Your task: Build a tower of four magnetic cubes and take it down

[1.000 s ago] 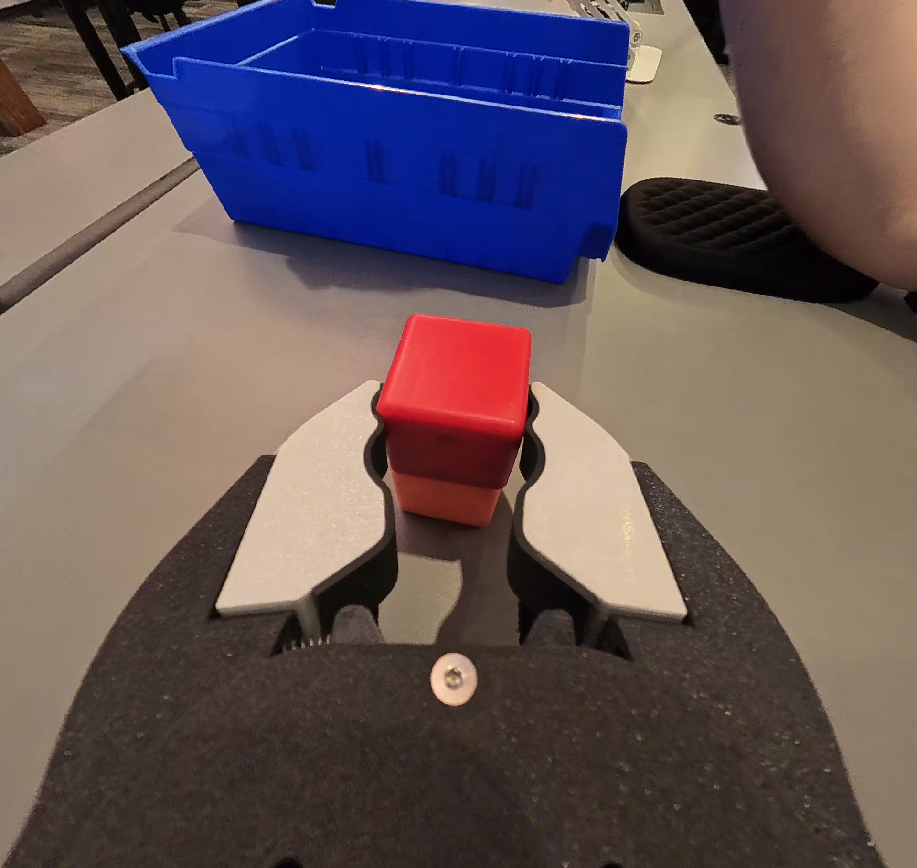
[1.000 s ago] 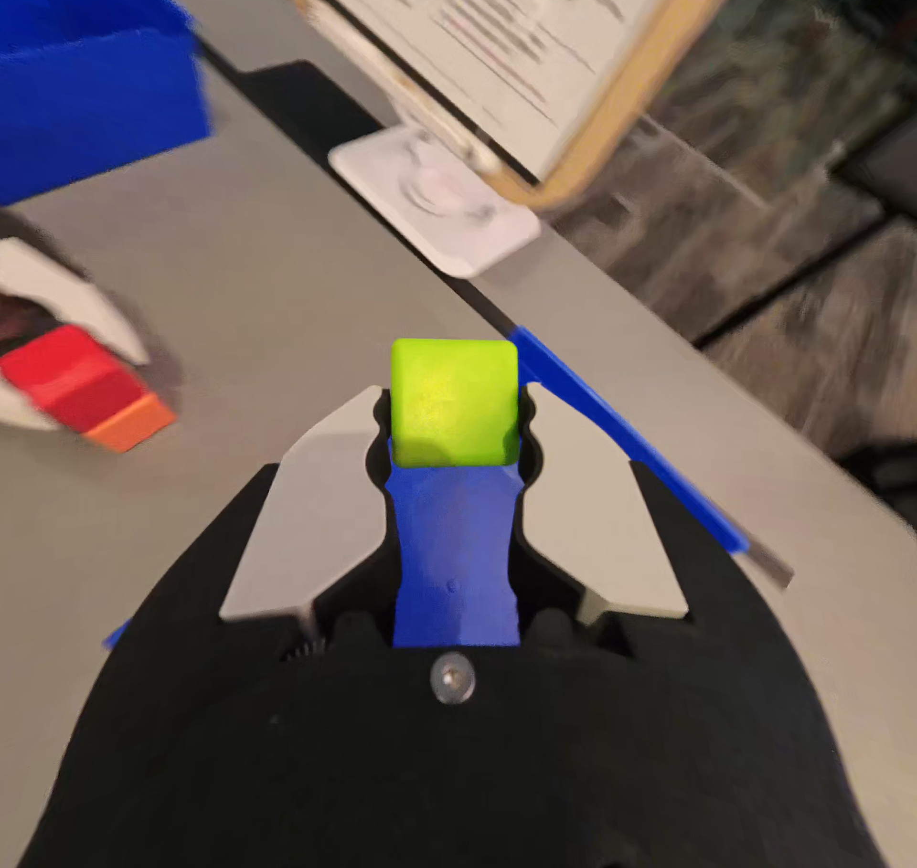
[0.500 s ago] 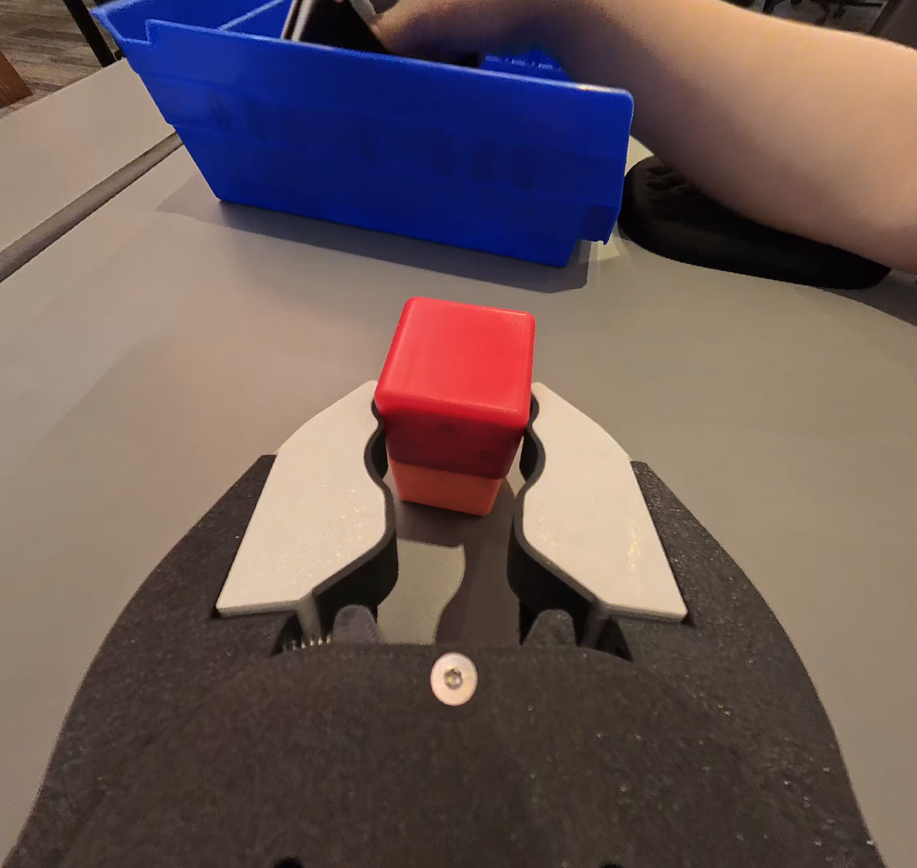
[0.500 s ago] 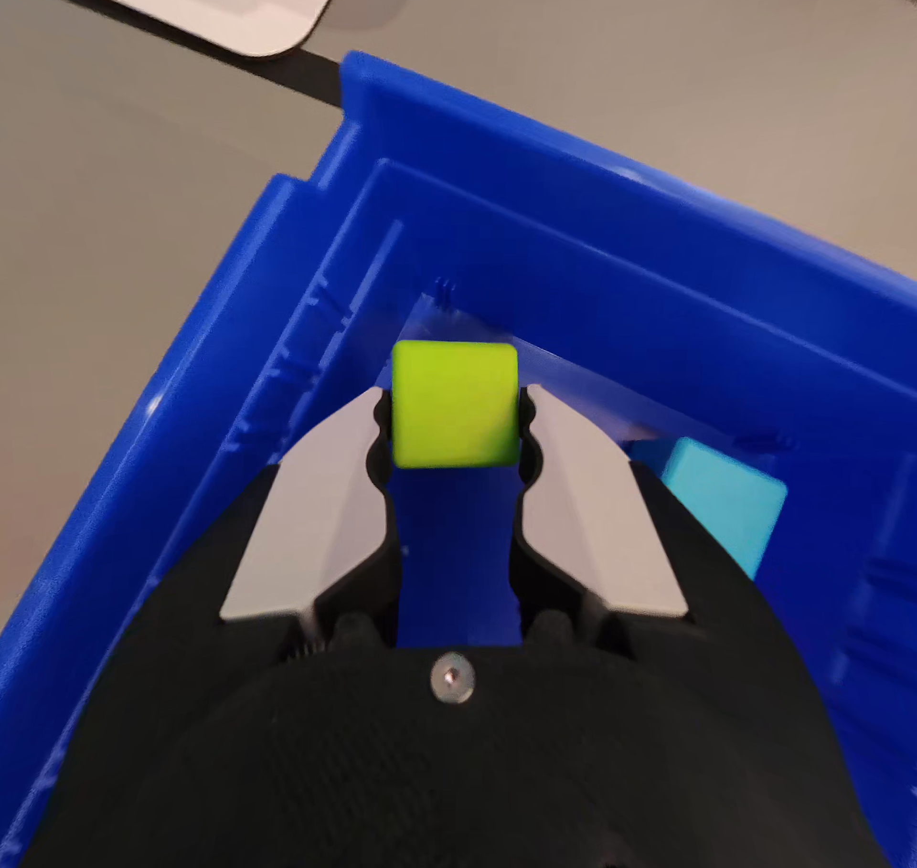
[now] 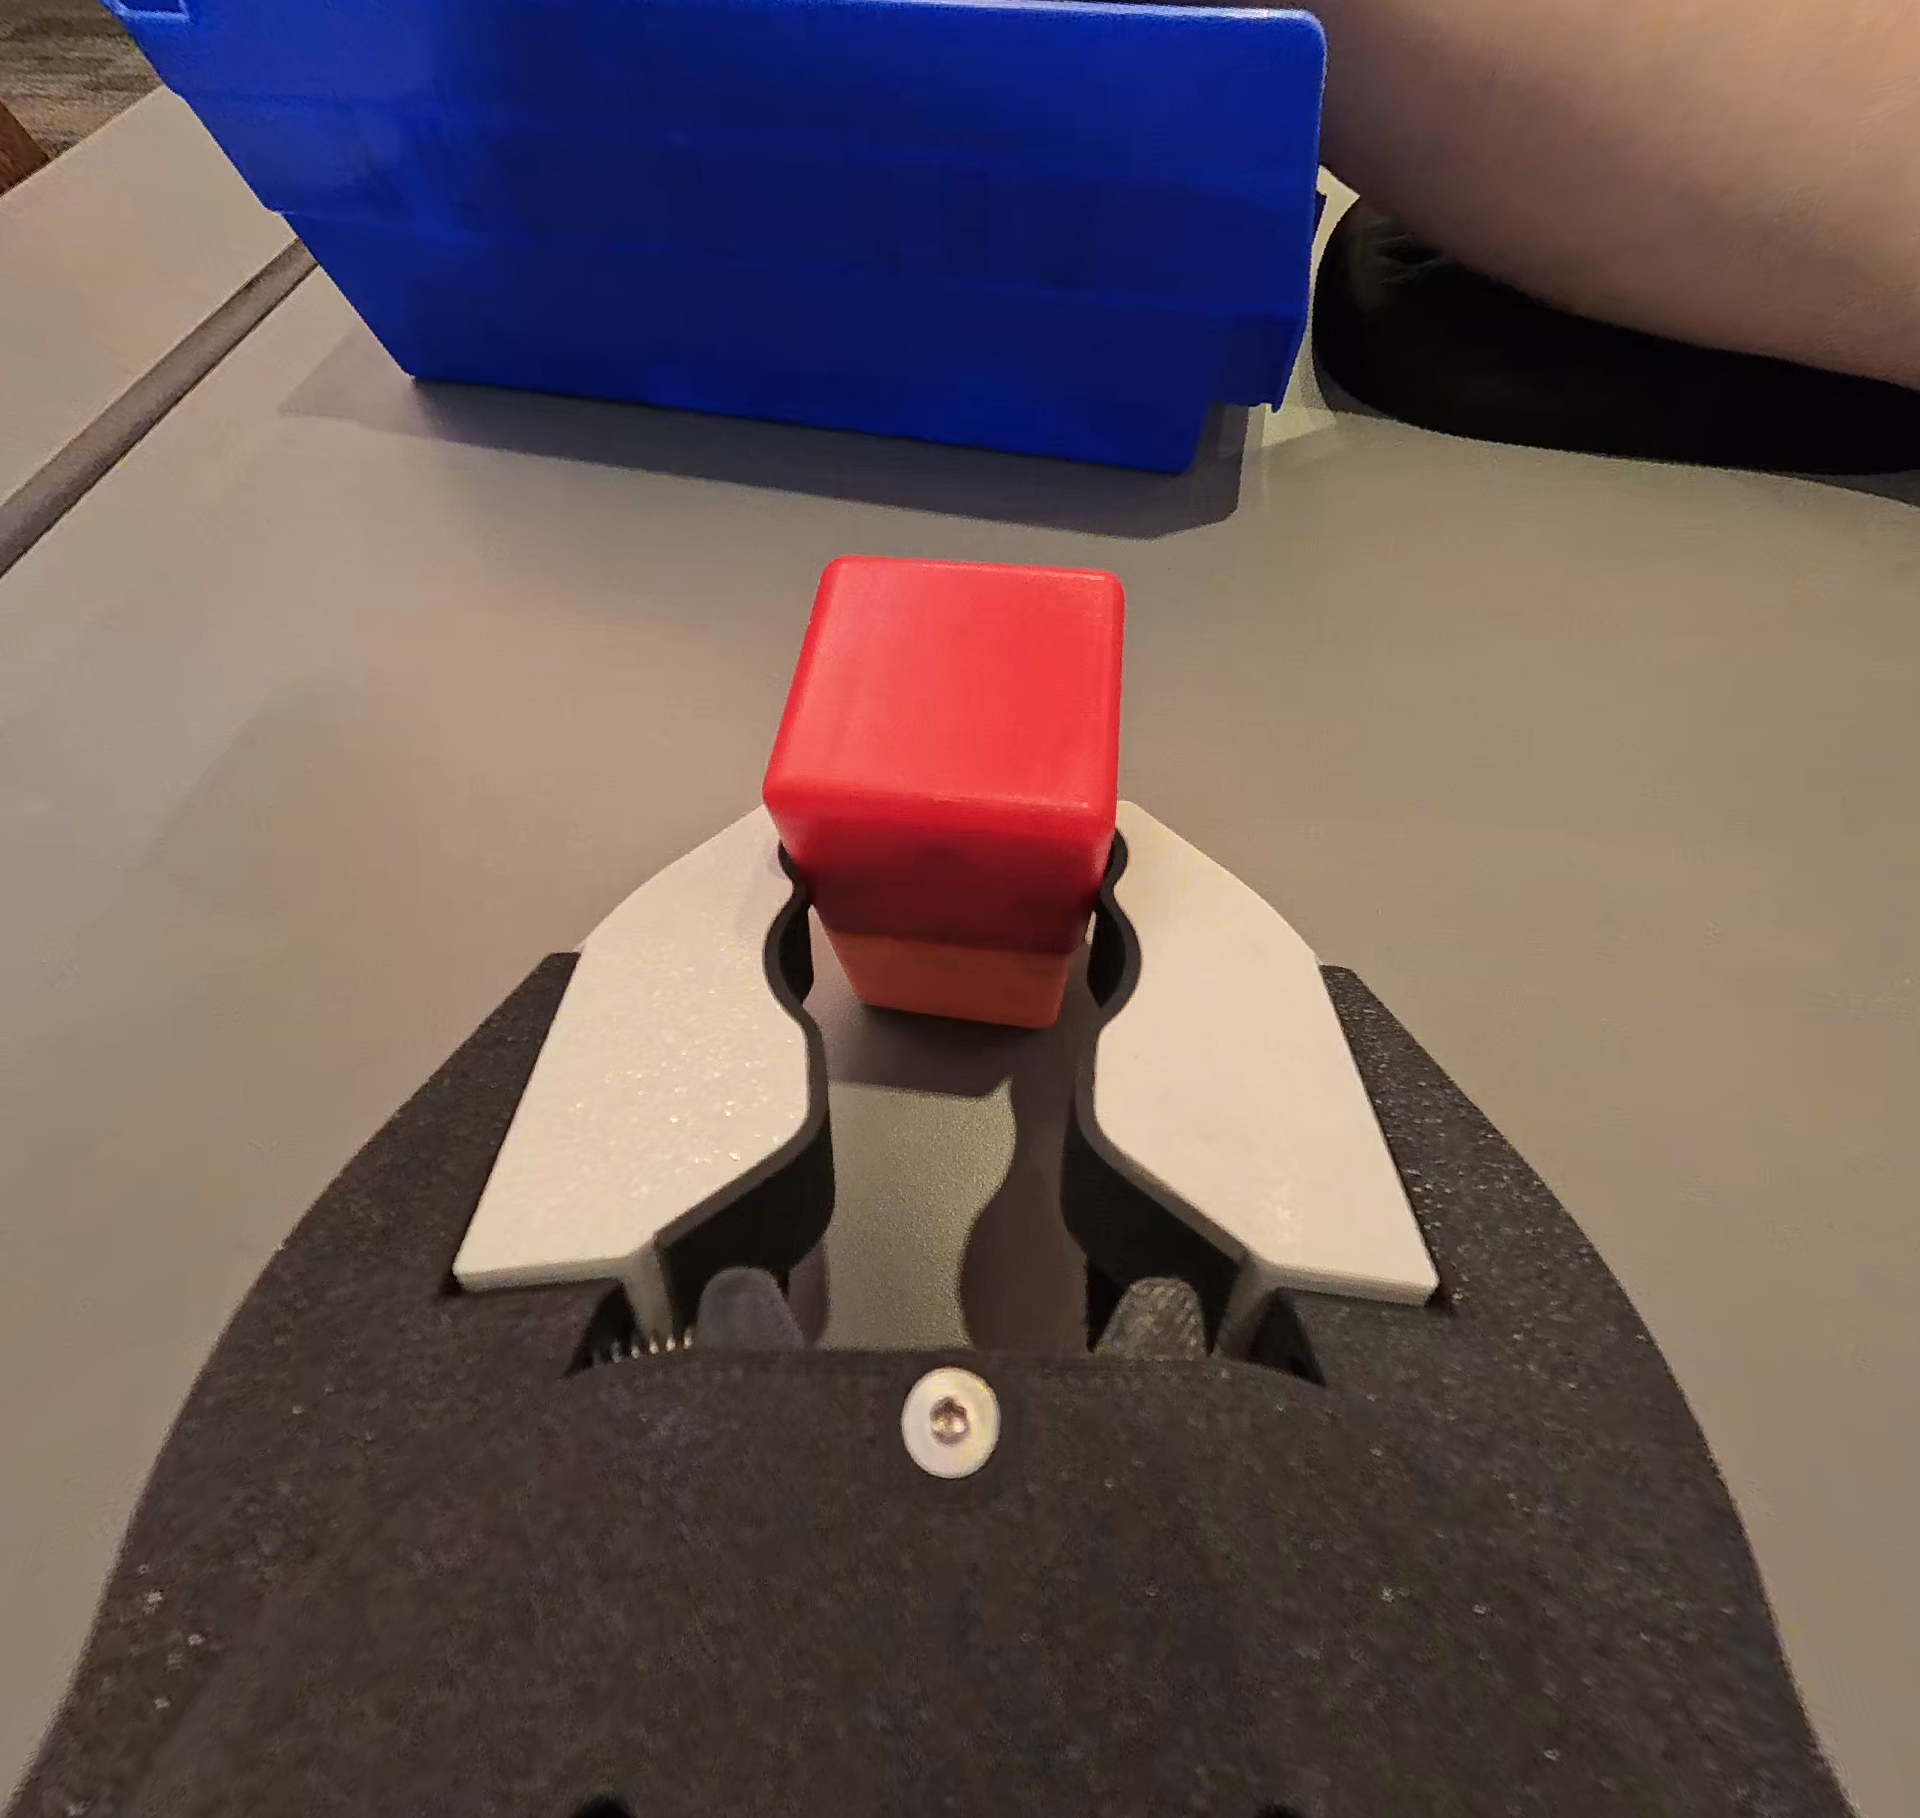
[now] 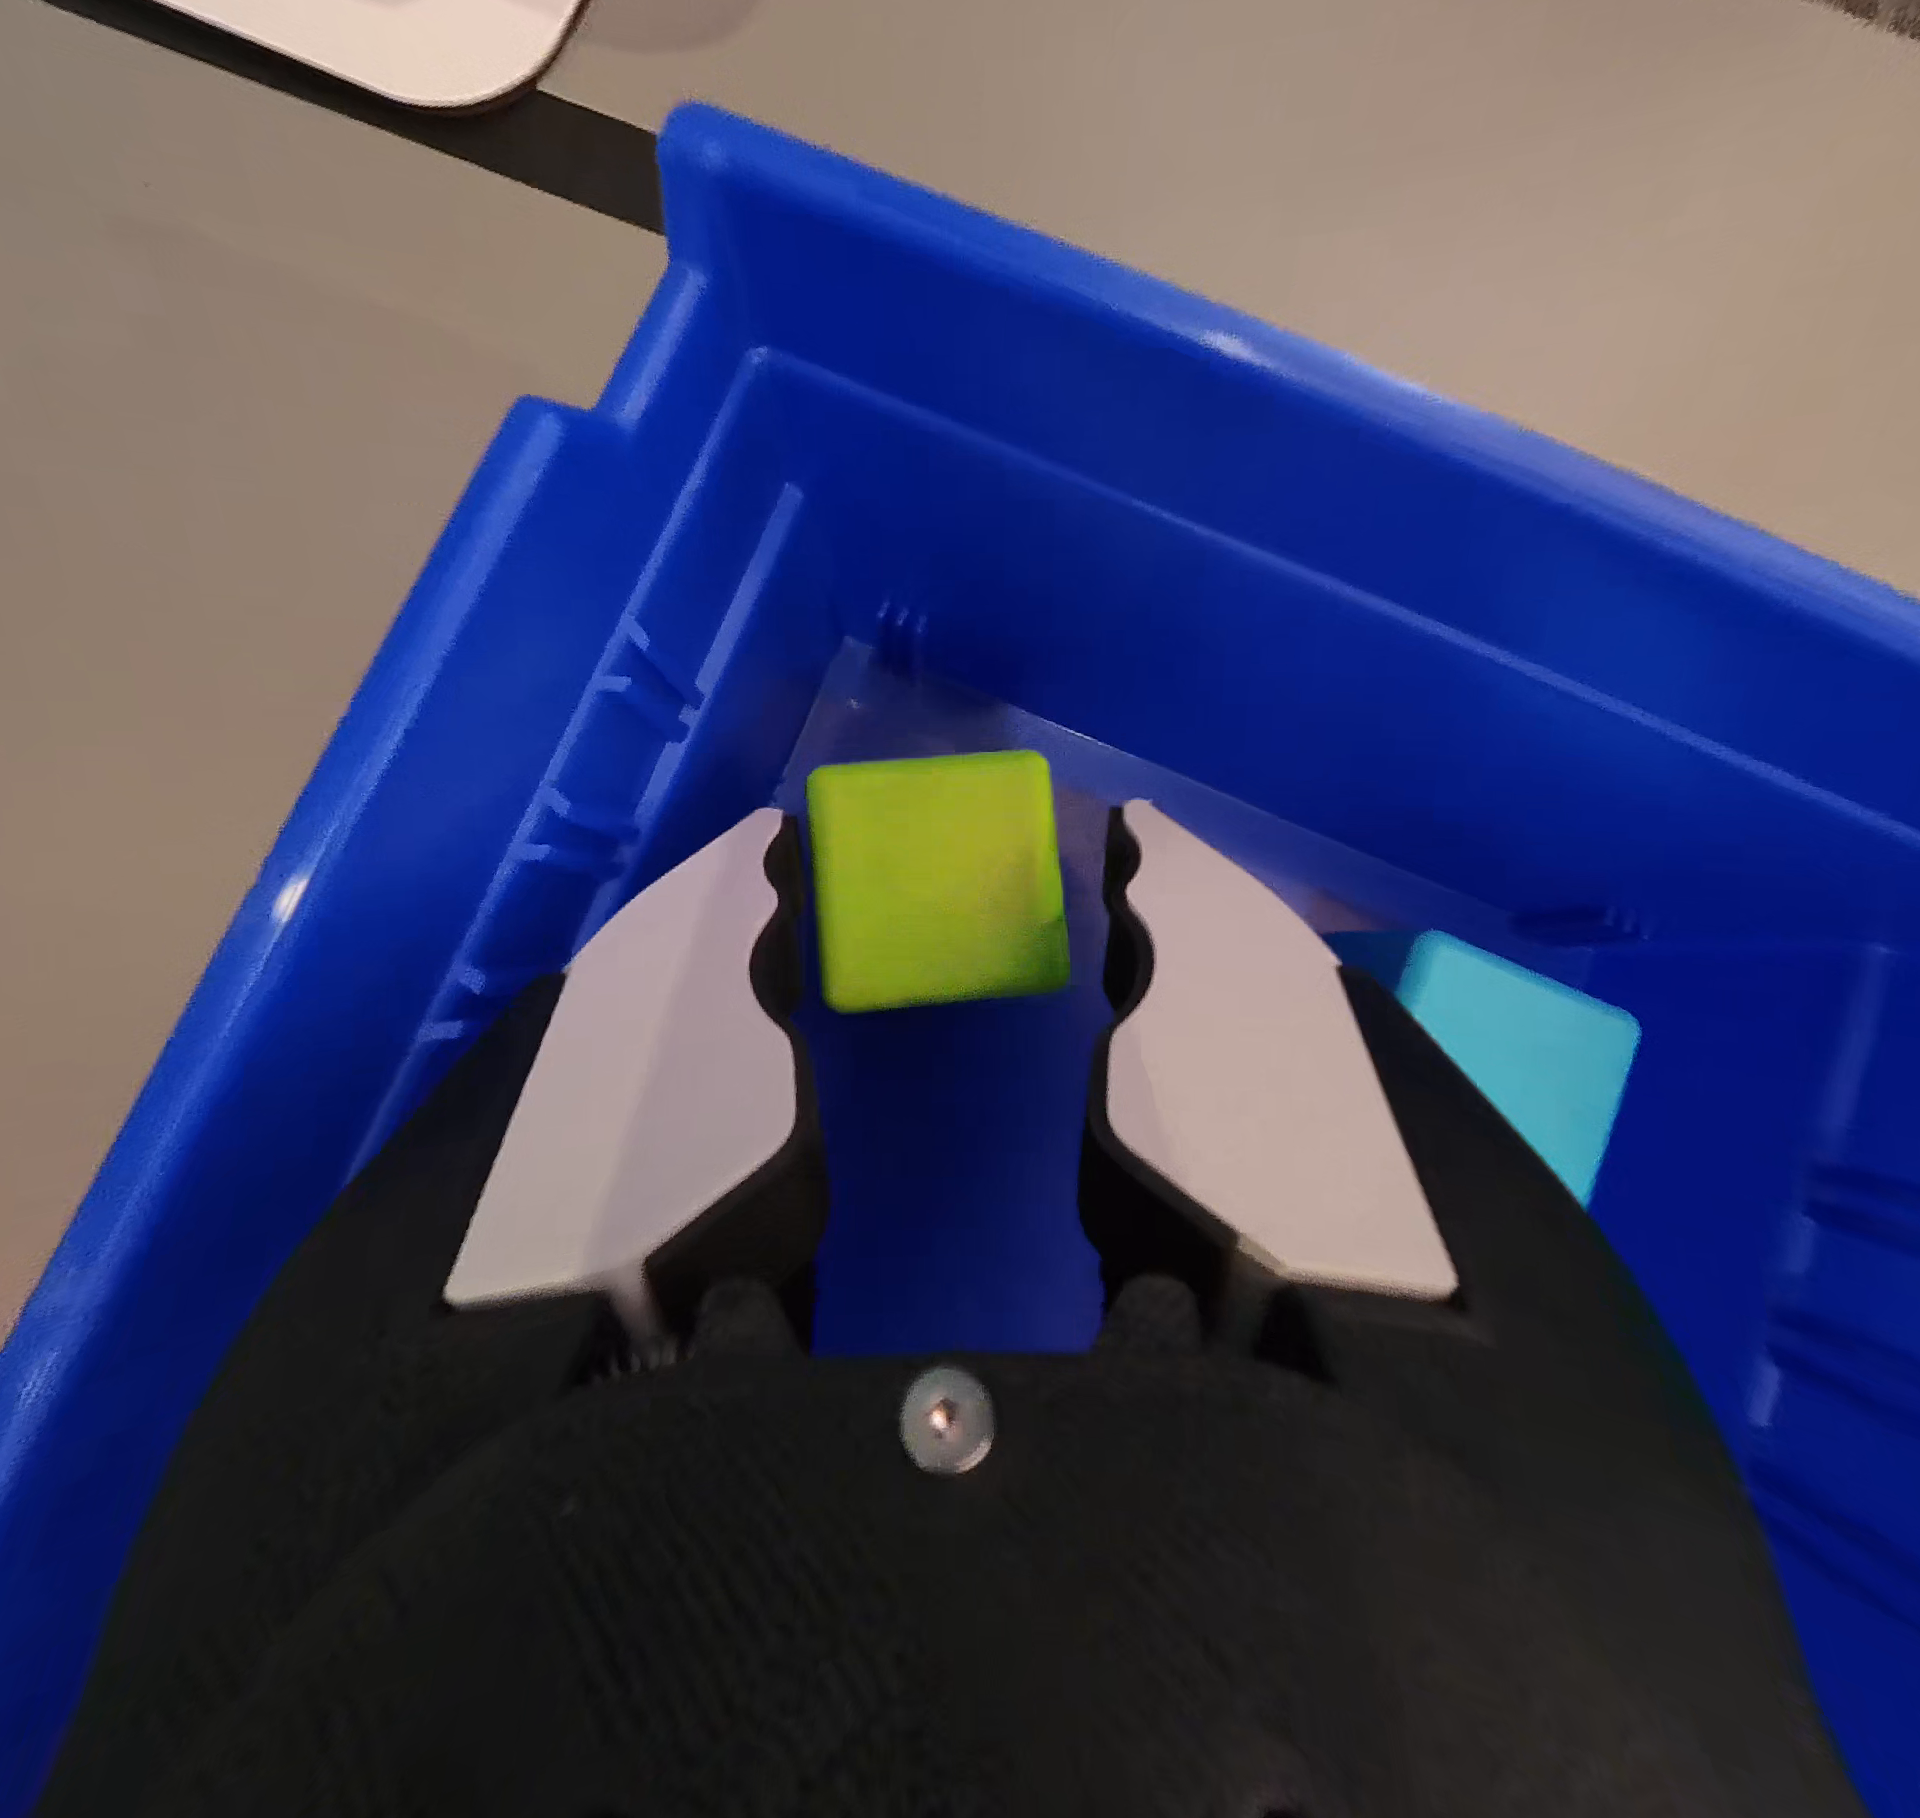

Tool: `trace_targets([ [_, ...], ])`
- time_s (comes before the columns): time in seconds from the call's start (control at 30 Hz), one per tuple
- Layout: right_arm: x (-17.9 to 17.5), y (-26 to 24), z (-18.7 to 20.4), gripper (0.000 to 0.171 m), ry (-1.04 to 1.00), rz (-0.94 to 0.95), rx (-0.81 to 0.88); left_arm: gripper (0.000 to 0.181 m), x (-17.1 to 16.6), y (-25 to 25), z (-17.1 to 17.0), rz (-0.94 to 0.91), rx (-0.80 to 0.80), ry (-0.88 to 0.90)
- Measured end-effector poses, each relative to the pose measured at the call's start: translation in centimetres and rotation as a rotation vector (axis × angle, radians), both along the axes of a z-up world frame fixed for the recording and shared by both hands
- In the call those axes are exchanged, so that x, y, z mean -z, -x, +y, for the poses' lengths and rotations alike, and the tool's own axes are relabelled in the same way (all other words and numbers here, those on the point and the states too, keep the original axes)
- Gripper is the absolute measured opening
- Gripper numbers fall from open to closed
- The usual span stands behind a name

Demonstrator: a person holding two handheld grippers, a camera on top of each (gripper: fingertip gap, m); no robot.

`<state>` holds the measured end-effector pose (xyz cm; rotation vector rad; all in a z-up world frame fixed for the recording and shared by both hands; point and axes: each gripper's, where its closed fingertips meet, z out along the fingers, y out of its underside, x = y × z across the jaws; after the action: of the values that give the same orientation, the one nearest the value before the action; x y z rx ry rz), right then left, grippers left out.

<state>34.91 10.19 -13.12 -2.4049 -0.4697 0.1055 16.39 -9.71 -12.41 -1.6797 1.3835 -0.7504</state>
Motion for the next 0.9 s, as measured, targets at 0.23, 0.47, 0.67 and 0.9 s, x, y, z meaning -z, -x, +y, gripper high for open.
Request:
trace_targets([
  [0.23, -4.2, -2.1, -1.1, 0.061, -0.037, 0.045, 0.022, 0.05, 0.0, 0.1, 0.1, -0.001, -0.004, 0.007],
  [0.47, -12.6, -2.2, -3.4, 0.057, -0.25, 0.057, -0.066, 0.07, 1.0, 0.9, -0.1, 0.061, -0.001, 0.073],
  [0.67, -17.9, 7.0, -10.0, 0.051, -0.351, 0.184, -0.56, 0.067, 2.4, 0.9, -0.1, 0.163, -0.005, 0.043],
  [0.9, -12.0, 13.3, -16.0, 0.056, -0.132, 0.08, -1.051, 0.051, 2.7, 0.7, 0.2, 0.179, -0.015, 0.059],
])
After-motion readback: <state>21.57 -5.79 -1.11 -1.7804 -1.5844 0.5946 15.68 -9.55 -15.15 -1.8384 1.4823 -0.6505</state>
